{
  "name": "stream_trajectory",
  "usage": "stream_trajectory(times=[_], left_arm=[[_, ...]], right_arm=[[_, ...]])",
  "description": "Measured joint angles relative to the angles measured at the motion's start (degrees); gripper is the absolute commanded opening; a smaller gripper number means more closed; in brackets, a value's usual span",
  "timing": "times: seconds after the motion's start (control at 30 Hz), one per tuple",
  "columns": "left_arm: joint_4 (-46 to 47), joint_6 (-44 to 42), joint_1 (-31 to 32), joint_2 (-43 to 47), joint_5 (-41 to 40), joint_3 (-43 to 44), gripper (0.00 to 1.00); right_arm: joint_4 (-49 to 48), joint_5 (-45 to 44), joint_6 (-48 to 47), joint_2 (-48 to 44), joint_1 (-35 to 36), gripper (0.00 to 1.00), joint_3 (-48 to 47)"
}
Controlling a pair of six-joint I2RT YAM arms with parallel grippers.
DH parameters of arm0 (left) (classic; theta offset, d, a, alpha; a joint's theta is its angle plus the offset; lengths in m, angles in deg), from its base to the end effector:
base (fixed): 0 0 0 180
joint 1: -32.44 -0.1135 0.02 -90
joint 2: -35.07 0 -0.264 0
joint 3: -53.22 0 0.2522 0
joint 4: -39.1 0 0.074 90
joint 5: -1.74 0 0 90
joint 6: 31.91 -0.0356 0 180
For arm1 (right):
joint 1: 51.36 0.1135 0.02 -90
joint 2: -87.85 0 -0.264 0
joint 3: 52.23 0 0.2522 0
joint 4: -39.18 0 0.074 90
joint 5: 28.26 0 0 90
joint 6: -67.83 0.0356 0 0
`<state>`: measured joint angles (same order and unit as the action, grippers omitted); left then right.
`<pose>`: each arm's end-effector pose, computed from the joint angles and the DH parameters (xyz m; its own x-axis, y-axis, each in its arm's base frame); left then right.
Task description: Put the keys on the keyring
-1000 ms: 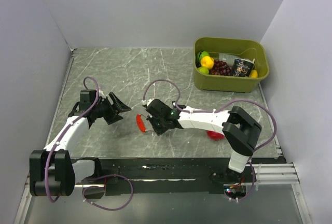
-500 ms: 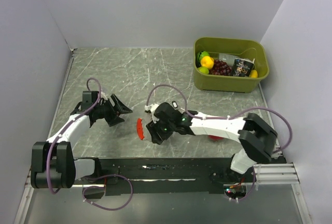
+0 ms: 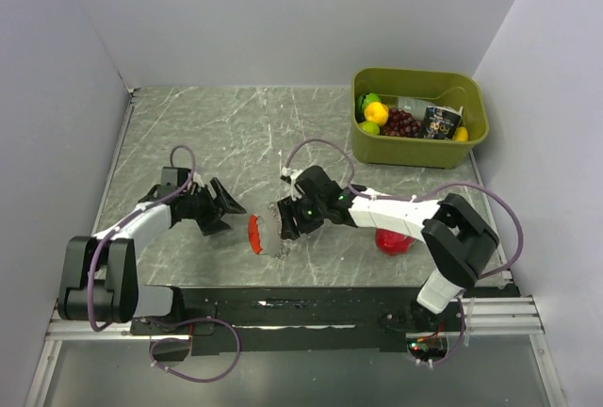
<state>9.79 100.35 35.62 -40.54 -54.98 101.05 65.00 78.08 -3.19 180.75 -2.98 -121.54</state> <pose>0.2325 -0.0325 0.1646 -0.8518 -0.5158 -0.0923 -0.3091 0.6368 -0.7063 0.2149 0.2570 0.1941 -0.7498 -0.3740 -0.5458 -0.6293 0.6579 0.4136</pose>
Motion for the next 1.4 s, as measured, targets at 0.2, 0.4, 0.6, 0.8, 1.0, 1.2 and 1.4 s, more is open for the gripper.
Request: stream_trajectory(times=[0.2,0.4,0.6,0.8,1.0,1.2,1.4], left_arm=[[2.49,1.84,8.87,-5.18,-2.89,0.37,0.78],[5.4,5.11,15.06,-10.47,-4.26,3.72,0.77],[7.02,6.6,17.55,-15.47,-5.14,8.59,0.77],[6.84,6.29,17.7,-20.33,-6.19,14.12,0.76],[6.19,5.99,17.79,-21.73,-6.34,16.11,0.77],[1.73,4.76,18.03,-16.13,-11.91,16.09,0.78],[-0.48,4.11,17.94,-6.1,-16.7,13.84,0.78]], right_arm=[[1.01,1.46,1.31,4.68,-0.02,0.63,-0.44],[1.18,3.28,2.19,7.37,0.07,0.62,-1.09],[1.14,4.42,2.23,7.76,1.79,0.62,-1.95],[0.74,5.44,3.74,8.83,5.2,0.62,-3.96],[-2.01,6.82,4.5,8.68,5.73,0.63,-4.57],[-1.27,6.62,3.85,5.6,4.57,0.63,-4.57],[-1.07,5.49,2.64,2.1,-3.67,0.64,-4.76]])
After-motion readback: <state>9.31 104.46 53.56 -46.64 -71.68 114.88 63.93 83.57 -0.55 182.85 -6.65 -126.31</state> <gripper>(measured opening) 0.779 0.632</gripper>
